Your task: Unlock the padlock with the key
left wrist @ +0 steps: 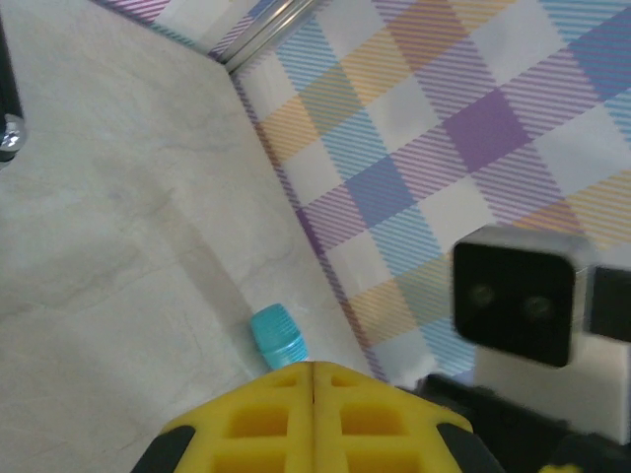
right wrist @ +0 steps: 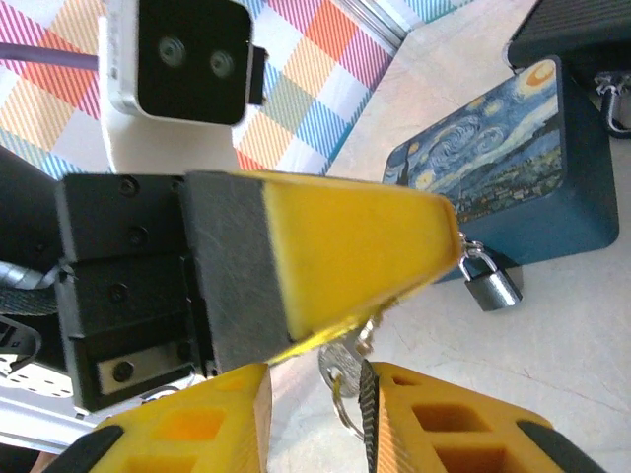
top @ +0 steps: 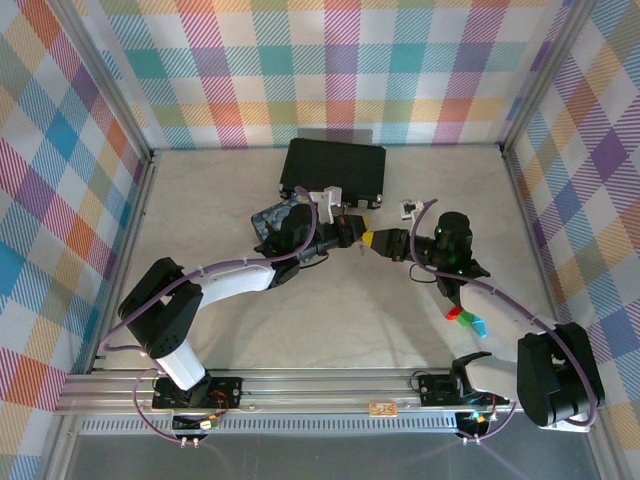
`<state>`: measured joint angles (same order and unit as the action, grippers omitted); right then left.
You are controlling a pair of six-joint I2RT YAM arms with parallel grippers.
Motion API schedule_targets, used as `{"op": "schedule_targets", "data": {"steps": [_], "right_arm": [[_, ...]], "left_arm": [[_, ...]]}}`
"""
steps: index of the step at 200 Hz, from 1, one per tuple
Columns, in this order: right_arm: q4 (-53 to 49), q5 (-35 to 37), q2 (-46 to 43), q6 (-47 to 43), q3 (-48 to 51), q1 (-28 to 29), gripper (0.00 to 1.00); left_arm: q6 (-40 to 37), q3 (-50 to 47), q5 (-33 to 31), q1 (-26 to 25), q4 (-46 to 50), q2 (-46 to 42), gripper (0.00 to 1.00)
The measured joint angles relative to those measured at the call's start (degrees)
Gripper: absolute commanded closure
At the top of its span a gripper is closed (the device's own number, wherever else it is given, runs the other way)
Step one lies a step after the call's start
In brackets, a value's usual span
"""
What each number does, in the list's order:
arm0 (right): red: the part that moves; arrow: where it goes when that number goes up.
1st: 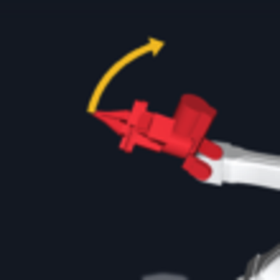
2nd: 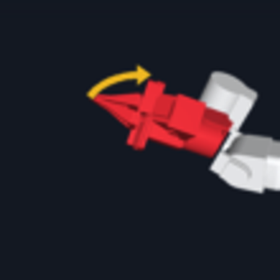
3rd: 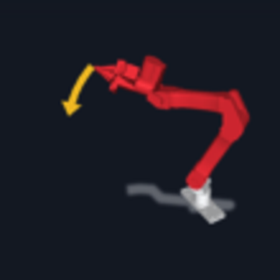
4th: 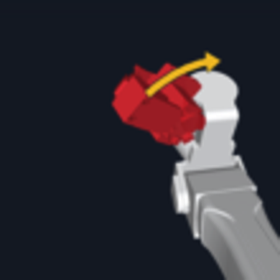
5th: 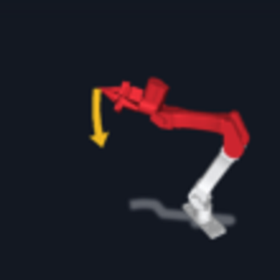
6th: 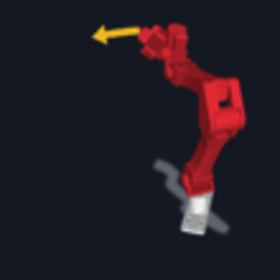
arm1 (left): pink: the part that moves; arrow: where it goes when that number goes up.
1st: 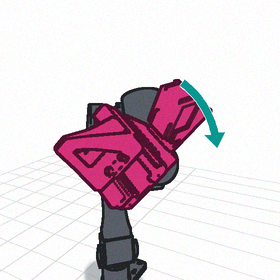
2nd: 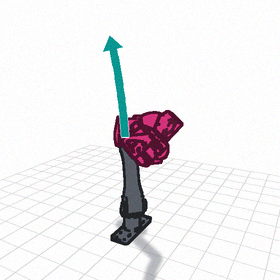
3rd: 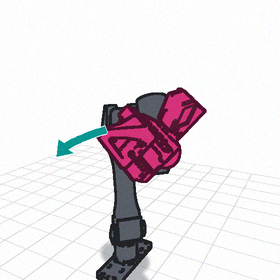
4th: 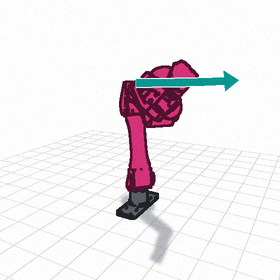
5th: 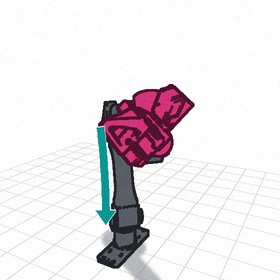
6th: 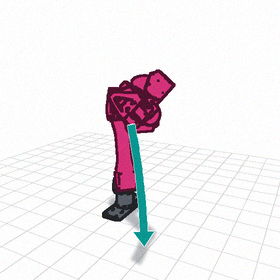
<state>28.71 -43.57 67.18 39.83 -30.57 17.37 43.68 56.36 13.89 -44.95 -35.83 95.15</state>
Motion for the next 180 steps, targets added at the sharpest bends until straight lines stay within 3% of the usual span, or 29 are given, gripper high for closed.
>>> {"op": "schedule_targets", "data": {"steps": [86, 108, 126, 145, 153, 169, 180], "right_arm": [[3.2, 0.0, -0.2, 1.6, 0.5, 0.0, 0.71], [3.9, -0.1, -0.2, 1.9, 0.5, 0.0, 0.81], [4.3, -0.4, -0.2, 1.8, 0.5, 0.0, 1.0], [3.9, -0.6, 0.2, 2.1, 0.5, -0.3, 1.0], [3.5, -0.6, 0.2, 1.5, 0.5, -0.3, 1.0], [1.4, -0.7, 0.1, -0.9, 0.1, -0.3, 1.0], [-2.0, -0.6, -0.2, -3.8, -0.7, -0.3, 1.0]], "left_arm": [[3.4, 0.0, -0.1, -1.3, -4.1, 0.0, 1.0], [3.8, -0.4, -0.3, -1.5, -4.9, 0.0, 1.0], [4.5, -0.8, -0.5, -1.5, -5.5, 0.0, 1.0], [5.0, -0.8, -0.4, -1.5, -6.6, 0.0, 1.0], [5.0, -0.8, -0.4, -1.5, -6.5, 0.0, 0.92], [5.1, -0.8, -0.1, -1.5, -6.1, 0.0, 0.59], [5.1, -1.0, 0.2, -1.3, -5.7, -0.4, 0.42]]}}
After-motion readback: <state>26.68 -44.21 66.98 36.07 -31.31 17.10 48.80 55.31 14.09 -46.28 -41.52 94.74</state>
